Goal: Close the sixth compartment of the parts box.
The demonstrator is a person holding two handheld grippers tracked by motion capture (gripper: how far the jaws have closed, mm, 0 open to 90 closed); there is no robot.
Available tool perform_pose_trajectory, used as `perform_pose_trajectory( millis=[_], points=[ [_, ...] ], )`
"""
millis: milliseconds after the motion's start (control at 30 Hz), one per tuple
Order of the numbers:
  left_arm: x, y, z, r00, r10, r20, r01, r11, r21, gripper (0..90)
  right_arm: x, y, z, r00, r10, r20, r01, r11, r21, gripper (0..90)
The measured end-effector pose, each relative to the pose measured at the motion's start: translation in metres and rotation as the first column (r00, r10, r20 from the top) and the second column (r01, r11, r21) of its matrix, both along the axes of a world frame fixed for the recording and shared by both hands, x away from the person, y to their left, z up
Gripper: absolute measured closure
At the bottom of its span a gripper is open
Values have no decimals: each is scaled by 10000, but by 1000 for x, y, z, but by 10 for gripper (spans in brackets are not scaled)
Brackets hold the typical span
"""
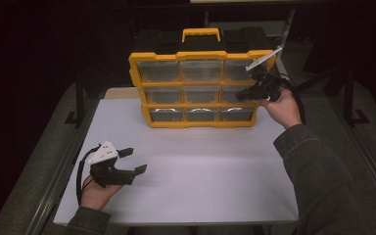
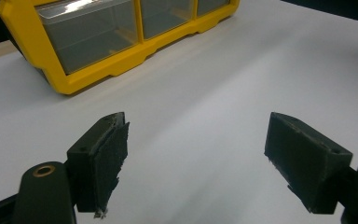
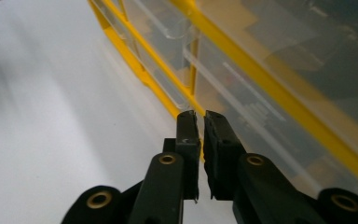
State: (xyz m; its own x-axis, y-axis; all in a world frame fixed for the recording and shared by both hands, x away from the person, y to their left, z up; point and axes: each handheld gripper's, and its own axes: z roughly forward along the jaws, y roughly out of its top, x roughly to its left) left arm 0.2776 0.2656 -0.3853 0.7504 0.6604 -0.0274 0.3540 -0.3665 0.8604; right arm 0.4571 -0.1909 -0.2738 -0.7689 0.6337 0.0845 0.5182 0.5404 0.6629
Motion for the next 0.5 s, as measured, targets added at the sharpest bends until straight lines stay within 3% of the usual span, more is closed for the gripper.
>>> perform_pose_trajectory(
  millis=[300,500],
  points=[
    [0,-3,-1,10000,-3,-31,2,9999,-116,207,-8,-2,-12,9995,197,-249,-188,9992,346,743],
    [0,-4,-2,10000,-8,-27,8,10000,-83,208,-13,-3,-19,9995,296,-105,-289,9977,616,697]
  ],
)
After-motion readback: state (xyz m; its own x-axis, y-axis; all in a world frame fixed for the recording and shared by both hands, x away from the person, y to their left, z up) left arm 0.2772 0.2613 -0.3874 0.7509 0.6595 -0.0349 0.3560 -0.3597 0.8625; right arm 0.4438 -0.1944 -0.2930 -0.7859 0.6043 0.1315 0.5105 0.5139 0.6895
